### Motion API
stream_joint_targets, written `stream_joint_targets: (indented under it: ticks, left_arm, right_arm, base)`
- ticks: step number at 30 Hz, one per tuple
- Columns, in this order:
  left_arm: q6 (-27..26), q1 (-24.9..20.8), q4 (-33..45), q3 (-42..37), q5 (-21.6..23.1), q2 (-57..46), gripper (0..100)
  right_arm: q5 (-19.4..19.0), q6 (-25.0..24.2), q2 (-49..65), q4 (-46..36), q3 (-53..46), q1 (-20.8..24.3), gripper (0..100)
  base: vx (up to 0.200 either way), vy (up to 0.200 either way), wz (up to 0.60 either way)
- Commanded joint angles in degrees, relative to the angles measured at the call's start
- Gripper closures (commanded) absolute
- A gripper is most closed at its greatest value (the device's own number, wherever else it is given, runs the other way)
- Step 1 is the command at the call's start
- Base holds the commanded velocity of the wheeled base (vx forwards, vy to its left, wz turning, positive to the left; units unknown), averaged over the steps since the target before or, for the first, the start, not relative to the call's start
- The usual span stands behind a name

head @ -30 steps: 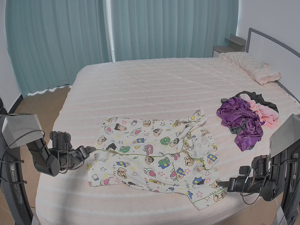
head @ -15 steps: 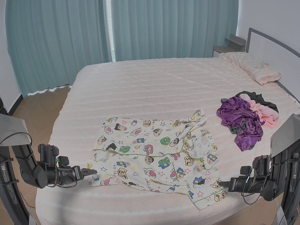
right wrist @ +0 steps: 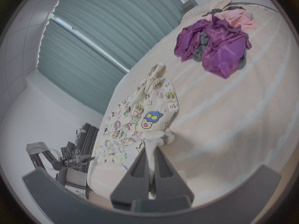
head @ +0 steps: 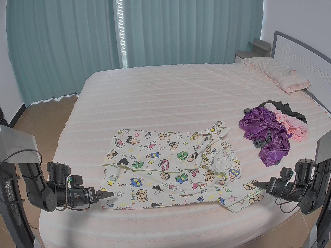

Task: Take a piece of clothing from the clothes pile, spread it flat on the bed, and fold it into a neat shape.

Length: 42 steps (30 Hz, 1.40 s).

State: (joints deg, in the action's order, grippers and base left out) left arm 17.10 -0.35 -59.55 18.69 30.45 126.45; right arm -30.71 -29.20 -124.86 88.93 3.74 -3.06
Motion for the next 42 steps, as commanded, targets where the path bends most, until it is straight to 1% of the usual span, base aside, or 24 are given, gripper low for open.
stream_joint_targets:
  ticks: [1, 7, 9, 12, 17, 20, 24, 28, 33, 37, 39, 42]
  left_arm:
    - [-0.05, -1.32, -0.65, -1.20, 0.13, 0.37, 0]
    - [-0.84, -1.58, -4.17, -5.24, 2.42, 0.46, 0]
    - [-2.87, -1.67, -5.49, -6.74, 2.68, 1.34, 0]
    - [-4.54, -1.67, -5.66, -6.82, 2.77, 2.39, 0]
    - [-4.71, -1.58, -7.25, -6.74, 3.21, 2.66, 0]
    - [-4.71, -1.67, -9.97, -6.91, 4.88, 2.57, 0]
    - [-4.71, -2.20, -11.46, -7.17, 5.85, 2.57, 0]
    - [-4.80, -2.90, -11.73, -7.17, 6.02, 2.75, 0]
    - [-5.06, -3.69, -12.78, -6.74, 5.76, 5.47, 0]
    - [-5.06, -4.30, -15.86, -6.65, 5.50, 8.02, 0]
    - [-5.06, -4.74, -19.11, -6.74, 5.32, 9.78, 0]
    - [-5.06, -5.54, -20.96, -6.47, 5.14, 11.89, 0]
  right_arm:
    - [-0.05, -0.07, 1.90, 0.45, -0.75, -0.72, 100]
    - [-0.05, 0.02, 1.72, 0.45, -1.63, -0.28, 100]
    - [-0.14, 0.19, 1.46, 0.45, -1.98, -0.10, 100]
    - [-0.14, 0.19, 1.46, 0.45, -2.16, -0.02, 100]
    - [-0.23, 0.46, 1.46, 0.45, -2.69, 0.07, 100]
    - [-0.58, 0.54, 1.02, 0.45, -2.95, 0.07, 100]
    - [-0.93, 0.54, 1.02, 0.45, -2.95, -0.02, 100]
    - [-1.02, 0.54, 1.02, 0.45, -2.95, -0.02, 100]
    - [-1.11, 0.54, 1.02, 0.45, -2.95, 0.07, 100]
    - [-1.11, 0.54, 1.02, 0.45, -2.95, 0.07, 100]
    - [-1.11, 0.54, 1.02, 0.45, -2.95, 0.07, 100]
    - [-1.11, 0.54, 1.02, 0.45, -2.95, 0.07, 100]
  base:
    - [0.000, 0.000, 0.00]
    - [0.000, 0.000, 0.00]
    - [0.000, 0.000, 0.00]
    - [0.000, 0.000, 0.00]
    - [0.000, 0.000, 0.00]
    - [0.000, 0.000, 0.00]
    - [0.000, 0.000, 0.00]
    - [0.000, 0.000, 0.00]
    - [0.000, 0.000, 0.00]
    - [0.000, 0.000, 0.00]
    - [0.000, 0.000, 0.00]
    - [0.000, 0.000, 0.00]
